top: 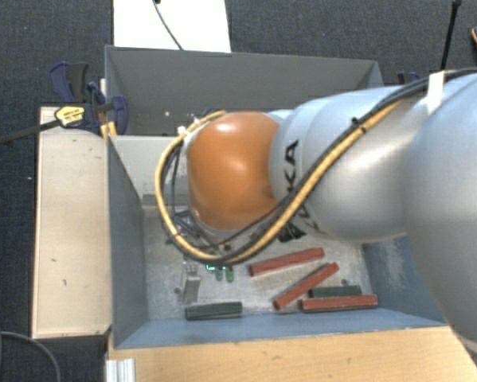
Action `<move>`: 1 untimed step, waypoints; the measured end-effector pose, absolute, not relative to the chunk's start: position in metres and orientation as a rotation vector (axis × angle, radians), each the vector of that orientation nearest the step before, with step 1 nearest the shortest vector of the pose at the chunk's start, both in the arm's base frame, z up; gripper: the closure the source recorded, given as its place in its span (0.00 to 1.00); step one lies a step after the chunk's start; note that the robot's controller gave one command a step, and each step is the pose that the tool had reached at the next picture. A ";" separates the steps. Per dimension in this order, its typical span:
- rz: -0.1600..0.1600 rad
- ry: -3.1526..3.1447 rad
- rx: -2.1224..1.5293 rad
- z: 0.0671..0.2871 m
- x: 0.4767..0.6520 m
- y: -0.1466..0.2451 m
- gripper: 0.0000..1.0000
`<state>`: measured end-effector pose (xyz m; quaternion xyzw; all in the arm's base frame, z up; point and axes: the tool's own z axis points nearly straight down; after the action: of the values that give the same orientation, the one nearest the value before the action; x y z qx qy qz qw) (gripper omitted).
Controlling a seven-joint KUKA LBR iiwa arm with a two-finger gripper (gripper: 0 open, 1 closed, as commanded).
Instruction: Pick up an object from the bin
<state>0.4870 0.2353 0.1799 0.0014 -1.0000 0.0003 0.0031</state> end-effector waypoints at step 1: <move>-0.006 -3.114 0.509 0.071 0.482 0.186 0.00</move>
Offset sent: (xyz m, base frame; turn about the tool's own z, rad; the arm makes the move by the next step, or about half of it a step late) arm -0.0089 -0.0495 -0.1099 -0.3246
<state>0.4820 0.1858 0.0711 0.1612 -0.9869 -0.0018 -0.0068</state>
